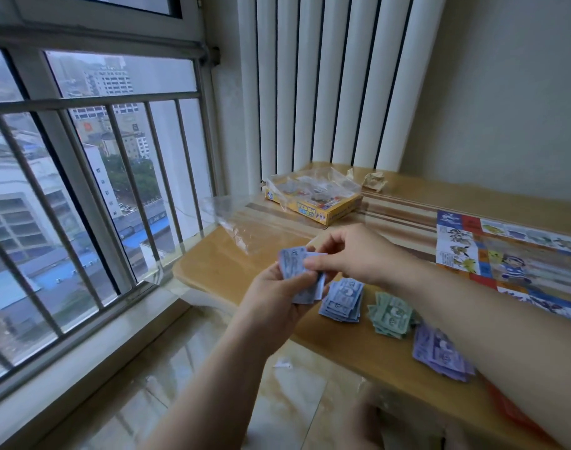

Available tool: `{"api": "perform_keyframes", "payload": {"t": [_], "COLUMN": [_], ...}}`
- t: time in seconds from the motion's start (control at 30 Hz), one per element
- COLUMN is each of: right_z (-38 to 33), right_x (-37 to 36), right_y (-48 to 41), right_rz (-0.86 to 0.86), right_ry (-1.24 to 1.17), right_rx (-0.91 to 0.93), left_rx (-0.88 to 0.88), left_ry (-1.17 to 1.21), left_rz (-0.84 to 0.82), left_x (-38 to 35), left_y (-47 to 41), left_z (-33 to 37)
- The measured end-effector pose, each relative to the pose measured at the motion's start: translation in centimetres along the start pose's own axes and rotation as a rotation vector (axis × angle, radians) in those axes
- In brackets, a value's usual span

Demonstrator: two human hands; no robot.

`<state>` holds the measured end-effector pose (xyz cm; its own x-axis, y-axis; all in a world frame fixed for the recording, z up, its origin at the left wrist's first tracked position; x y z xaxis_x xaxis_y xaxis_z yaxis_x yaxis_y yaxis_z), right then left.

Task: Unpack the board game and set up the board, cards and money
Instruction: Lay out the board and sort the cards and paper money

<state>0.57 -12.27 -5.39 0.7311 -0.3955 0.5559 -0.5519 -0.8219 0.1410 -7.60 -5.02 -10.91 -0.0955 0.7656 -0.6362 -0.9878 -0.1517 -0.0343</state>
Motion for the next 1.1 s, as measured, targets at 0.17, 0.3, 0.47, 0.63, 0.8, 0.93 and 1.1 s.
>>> {"api": "perform_keyframes", "payload": {"t": [0.17, 0.3, 0.47, 0.63, 0.8, 0.93, 1.1], "right_z": [1.6, 2.6, 3.4, 4.1, 4.1, 3.8, 3.6], "right_x": [1.7, 2.4, 2.5, 2.5, 2.3, 2.0, 2.2], "right_y": [2.5, 3.7, 4.5, 4.7, 4.4, 4.3, 4.4], "right_rz": [0.042, 0.094, 0.074, 0.070, 0.144, 0.141, 0.162], "right_ry": [0.043, -0.022, -0.130, -0.065, -0.120, -0.191, -0.036], "right_rx": [-0.072, -0.067, -0.070, -0.080, -0.038, -0.022, -0.028], "left_rx": [0.056, 0.073, 0.069, 0.070, 0.052, 0.051, 0.066], "left_ry": [-0.037, -0.077, -0.171, -0.132, -0.146, -0.162, -0.149], "left_rz": [-0.045, -0.031, -0.011, 0.028, 0.077, 0.057, 0.085], "left_x": [-1.9, -2.6, -3.3, -3.4, -3.0, -2.9, -2.7], "left_y": [0.5, 0.6, 0.6, 0.6, 0.5, 0.4, 0.6], "left_z": [-1.0, -1.7, -2.2, -2.5, -2.6, -2.5, -2.9]}}
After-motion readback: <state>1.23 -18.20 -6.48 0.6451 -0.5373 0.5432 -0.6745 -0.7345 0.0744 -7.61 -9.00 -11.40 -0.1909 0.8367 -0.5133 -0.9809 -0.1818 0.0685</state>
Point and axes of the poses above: each hand's wrist, its own y-axis away from the middle knuckle, its own x-axis out of the back of the hand, z = x × y, the point moved 6 cm from there along -y, towards the middle knuckle, and after that the axes turned 12 degrees about -z, right-handed, at the moved point
